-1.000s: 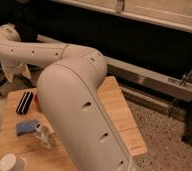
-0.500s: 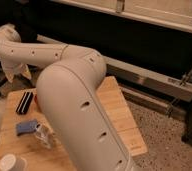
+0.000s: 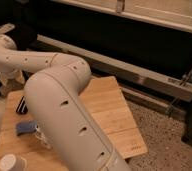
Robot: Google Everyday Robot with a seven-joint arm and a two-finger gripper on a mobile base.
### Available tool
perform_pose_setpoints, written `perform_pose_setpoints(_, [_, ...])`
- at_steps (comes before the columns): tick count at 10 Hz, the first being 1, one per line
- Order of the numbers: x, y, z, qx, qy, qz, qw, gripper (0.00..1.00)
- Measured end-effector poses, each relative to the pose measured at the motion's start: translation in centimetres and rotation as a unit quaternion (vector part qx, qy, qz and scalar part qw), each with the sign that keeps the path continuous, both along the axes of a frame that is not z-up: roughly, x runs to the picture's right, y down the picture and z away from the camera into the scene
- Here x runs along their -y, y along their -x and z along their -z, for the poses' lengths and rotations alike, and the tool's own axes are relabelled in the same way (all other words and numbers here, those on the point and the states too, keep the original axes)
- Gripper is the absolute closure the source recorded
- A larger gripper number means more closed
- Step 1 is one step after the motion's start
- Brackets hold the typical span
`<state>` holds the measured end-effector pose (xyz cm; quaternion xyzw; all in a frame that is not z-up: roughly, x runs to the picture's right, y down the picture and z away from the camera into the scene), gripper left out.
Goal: Place the eraser on the white sponge
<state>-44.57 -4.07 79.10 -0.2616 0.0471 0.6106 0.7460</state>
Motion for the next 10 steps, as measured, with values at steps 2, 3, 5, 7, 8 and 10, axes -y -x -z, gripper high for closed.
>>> perform_pose_setpoints(2, [-1.7,-0.6,-1.7,-0.054,0.029,-0.010,0.9981,0.35])
perform_pose_setpoints(3, [-3.1,-0.9,-2.4,-0.084,0.048,-0.016,0.9952,0.35])
perform_pose_setpoints(5, [-5.1,-0.4,-3.3,-0.113,0.076,-0.028,0.9903,0.35])
perform_pose_setpoints(7, [-6.2,1.1,-4.0,-0.115,0.089,-0.042,0.9885,0.35])
perform_pose_setpoints(8, [-6.5,1.5,-4.5,-0.114,0.089,-0.046,0.9884,0.35])
perform_pose_setpoints(10, [-6.9,2.0,-5.5,-0.119,0.087,-0.045,0.9881,0.35])
